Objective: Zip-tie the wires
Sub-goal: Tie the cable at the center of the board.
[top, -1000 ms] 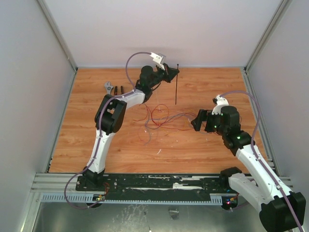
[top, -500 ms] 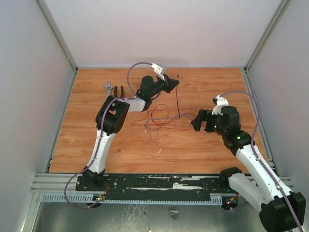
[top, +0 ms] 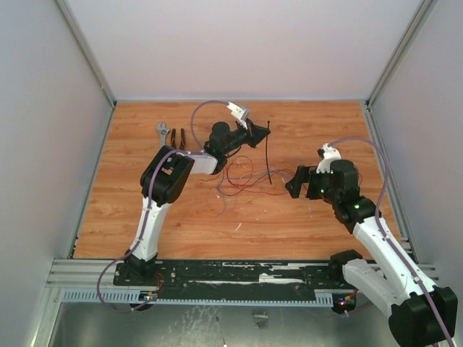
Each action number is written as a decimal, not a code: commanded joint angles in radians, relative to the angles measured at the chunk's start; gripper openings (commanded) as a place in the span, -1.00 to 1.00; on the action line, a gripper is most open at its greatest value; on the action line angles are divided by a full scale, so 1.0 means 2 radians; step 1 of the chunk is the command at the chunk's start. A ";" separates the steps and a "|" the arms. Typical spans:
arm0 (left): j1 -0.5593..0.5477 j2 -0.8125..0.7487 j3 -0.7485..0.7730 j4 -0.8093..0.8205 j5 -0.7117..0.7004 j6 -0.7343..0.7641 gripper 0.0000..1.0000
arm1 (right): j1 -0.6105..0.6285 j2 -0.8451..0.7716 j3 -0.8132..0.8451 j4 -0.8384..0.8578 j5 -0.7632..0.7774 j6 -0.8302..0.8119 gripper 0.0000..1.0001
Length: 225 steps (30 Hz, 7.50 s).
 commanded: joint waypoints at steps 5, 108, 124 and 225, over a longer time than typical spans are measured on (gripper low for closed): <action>-0.012 -0.037 -0.041 0.055 0.001 -0.010 -1.00 | -0.004 -0.001 -0.009 0.013 -0.022 0.015 0.98; -0.039 -0.086 -0.228 0.094 -0.152 -0.054 -1.00 | 0.111 0.294 0.025 0.152 -0.047 0.062 0.98; -0.040 -0.089 -0.228 0.089 -0.147 -0.053 -1.00 | 0.132 0.384 0.064 0.203 -0.031 0.078 0.98; -0.003 -0.078 -0.166 0.012 0.019 -0.121 -1.00 | 0.183 0.289 -0.091 0.401 0.090 -0.669 0.98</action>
